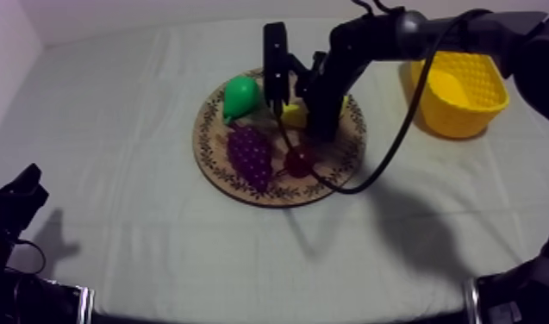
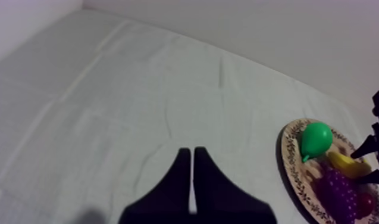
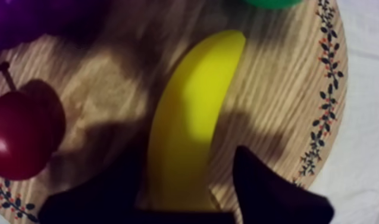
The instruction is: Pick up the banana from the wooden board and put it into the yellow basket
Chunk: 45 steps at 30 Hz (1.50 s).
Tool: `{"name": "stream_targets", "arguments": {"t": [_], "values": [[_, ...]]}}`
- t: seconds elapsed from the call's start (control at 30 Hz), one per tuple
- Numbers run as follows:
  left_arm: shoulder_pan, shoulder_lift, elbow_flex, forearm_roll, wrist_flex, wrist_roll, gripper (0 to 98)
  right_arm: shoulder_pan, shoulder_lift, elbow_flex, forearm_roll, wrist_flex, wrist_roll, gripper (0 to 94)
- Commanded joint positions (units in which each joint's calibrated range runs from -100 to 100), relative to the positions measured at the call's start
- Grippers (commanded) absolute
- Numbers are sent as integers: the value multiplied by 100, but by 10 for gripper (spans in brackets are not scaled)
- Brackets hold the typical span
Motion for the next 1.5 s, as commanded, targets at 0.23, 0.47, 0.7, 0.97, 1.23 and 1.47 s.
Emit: {"name": "stream_targets", "arguments": {"t": [0.23, 0.47, 0.7, 0.97, 1.23, 1.47], "values": [[-1, -3, 2, 0, -5, -1, 1, -6, 77, -18, 9, -49, -43, 231], [-1, -3, 2, 0, -5, 1, 1, -3, 32, -190, -16, 194, -120, 170], [-1, -3, 2, 0, -5, 0, 1, 111, -320, -925, 23, 1370, -358, 133], [-1, -3, 2, 0, -5, 1, 1, 501, -992, -1452, 37, 2163, -463, 127], [-1, -3, 2, 0, -5, 1, 1, 964, -1634, -1405, 191, 2485, -651, 113], [-1, -3, 2, 0, -5, -1, 1, 1468, -2023, -1152, 274, 2636, -787, 118]]}}
